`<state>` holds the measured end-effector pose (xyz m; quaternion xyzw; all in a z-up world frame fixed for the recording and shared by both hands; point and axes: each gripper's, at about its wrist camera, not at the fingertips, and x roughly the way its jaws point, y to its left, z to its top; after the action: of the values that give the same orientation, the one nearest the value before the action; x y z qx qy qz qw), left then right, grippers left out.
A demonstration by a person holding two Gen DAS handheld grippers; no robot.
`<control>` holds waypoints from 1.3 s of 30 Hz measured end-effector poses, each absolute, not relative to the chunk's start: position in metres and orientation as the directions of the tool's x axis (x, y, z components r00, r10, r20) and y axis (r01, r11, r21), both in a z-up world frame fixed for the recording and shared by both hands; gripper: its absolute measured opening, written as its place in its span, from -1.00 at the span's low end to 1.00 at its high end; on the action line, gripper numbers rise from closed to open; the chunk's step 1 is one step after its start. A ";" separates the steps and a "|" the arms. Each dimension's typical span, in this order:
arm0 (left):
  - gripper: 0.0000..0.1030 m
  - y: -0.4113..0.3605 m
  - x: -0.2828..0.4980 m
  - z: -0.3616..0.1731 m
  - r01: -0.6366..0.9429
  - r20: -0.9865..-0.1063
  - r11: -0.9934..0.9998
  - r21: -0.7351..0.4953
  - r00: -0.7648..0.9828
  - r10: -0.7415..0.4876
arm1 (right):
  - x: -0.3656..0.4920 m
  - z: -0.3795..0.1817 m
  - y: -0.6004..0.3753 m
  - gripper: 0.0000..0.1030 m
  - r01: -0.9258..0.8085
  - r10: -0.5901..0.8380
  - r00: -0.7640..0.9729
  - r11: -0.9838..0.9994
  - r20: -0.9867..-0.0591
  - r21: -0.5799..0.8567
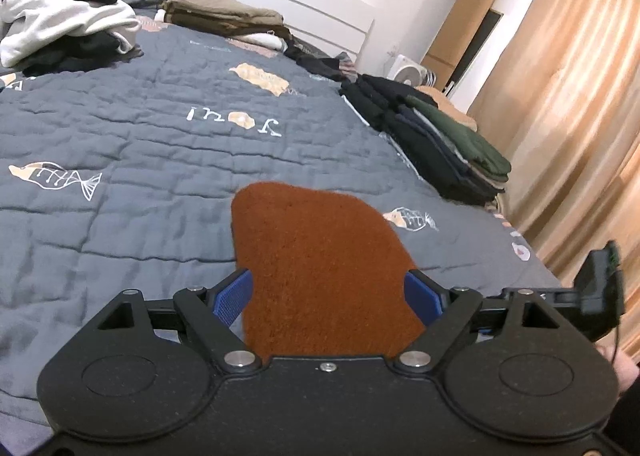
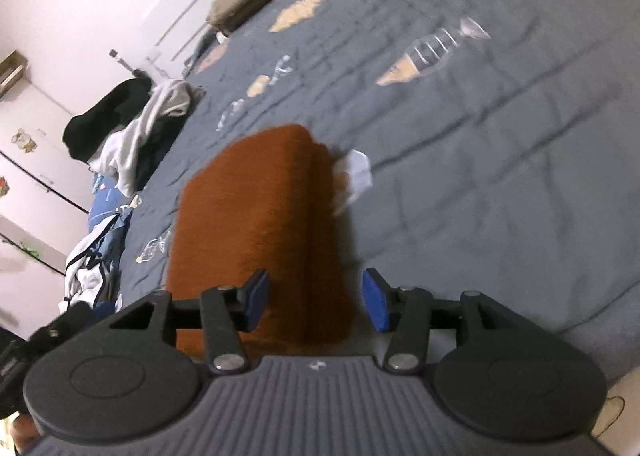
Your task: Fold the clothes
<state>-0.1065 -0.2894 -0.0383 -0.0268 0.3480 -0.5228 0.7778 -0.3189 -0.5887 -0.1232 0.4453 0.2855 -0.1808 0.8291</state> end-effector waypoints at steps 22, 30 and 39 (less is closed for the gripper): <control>0.59 -0.268 -0.111 -0.012 0.796 -0.453 0.426 -0.429 0.218 -0.864 | -0.277 -0.167 -0.587 0.90 0.466 0.152 0.801 0.451 -0.580 0.761; 0.59 -0.256 -0.110 -0.006 0.792 -0.429 0.420 -0.443 0.224 -0.875 | -0.261 -0.173 -0.590 1.00 0.409 0.177 0.835 0.433 -0.521 0.803; 0.59 -0.258 -0.098 -0.017 0.775 -0.462 0.458 -0.436 0.244 -0.852 | -0.242 -0.171 -0.582 0.96 0.369 0.287 0.788 0.488 -0.545 0.791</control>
<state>-0.0977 -0.2580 -0.0168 -0.0584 0.3324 -0.5171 0.7866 -0.2420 -0.5824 -0.1712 0.5052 0.3247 -0.0257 0.7992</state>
